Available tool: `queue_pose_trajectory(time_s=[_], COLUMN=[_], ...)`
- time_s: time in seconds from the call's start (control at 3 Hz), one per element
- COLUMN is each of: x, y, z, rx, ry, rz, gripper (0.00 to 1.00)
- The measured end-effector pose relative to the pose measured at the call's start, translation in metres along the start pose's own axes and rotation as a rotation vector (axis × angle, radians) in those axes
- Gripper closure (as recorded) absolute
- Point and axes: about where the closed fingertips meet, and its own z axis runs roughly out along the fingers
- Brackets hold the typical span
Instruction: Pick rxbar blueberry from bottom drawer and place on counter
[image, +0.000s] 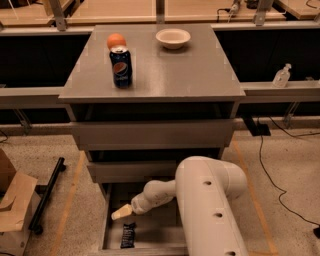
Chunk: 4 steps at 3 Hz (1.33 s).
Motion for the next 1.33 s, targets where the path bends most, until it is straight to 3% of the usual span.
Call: queue_pose_trajectory(time_s=[0.33,1.33], x=[0.005,0.016], y=[0.009,-0.005], z=[0.007,0.03], rx=[0.03,0.052], ry=[-0.001,0.05], rz=[-0.055,-0.063], gripper=[0.0,0.0])
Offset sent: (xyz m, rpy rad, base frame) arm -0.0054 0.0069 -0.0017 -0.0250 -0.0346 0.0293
